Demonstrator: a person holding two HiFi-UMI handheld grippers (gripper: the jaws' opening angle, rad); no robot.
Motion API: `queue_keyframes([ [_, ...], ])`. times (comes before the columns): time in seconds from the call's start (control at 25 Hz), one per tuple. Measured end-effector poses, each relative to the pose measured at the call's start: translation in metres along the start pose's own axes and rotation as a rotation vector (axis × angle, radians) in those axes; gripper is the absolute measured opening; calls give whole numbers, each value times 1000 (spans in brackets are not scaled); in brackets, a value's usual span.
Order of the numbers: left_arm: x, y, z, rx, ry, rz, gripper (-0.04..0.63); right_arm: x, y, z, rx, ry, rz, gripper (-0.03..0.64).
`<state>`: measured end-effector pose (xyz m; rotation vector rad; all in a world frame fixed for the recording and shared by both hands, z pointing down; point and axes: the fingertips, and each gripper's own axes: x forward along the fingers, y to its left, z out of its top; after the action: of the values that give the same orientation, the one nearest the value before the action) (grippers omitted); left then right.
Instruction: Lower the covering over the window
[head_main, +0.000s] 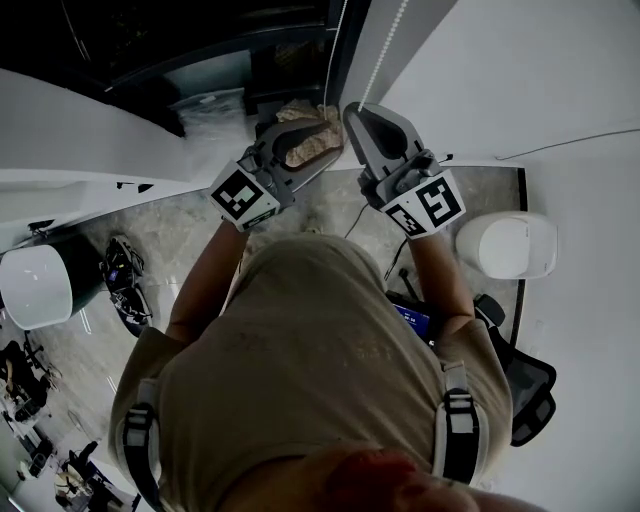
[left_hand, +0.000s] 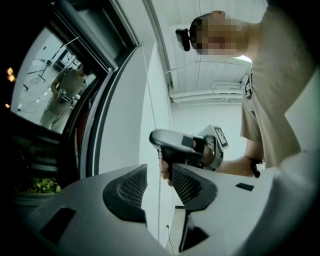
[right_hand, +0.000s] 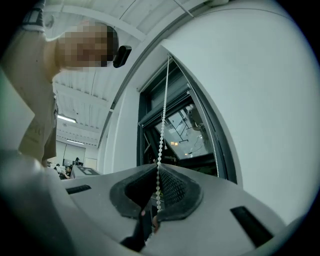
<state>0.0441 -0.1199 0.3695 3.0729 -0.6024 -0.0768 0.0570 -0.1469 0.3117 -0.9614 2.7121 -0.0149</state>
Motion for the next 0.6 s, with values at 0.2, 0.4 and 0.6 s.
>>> queue_keyframes([
  [0.2,-4,22,69,37,-132,44,147,-6,-7,-5,0,-20,-26,20],
  [0.4,15,23,111,101,-164,34,147,-4,5,-9,22,-36,-1,20],
  [0.6,36,15,127,90,-169,36,147,-12,16,-11,10,-38,25,18],
])
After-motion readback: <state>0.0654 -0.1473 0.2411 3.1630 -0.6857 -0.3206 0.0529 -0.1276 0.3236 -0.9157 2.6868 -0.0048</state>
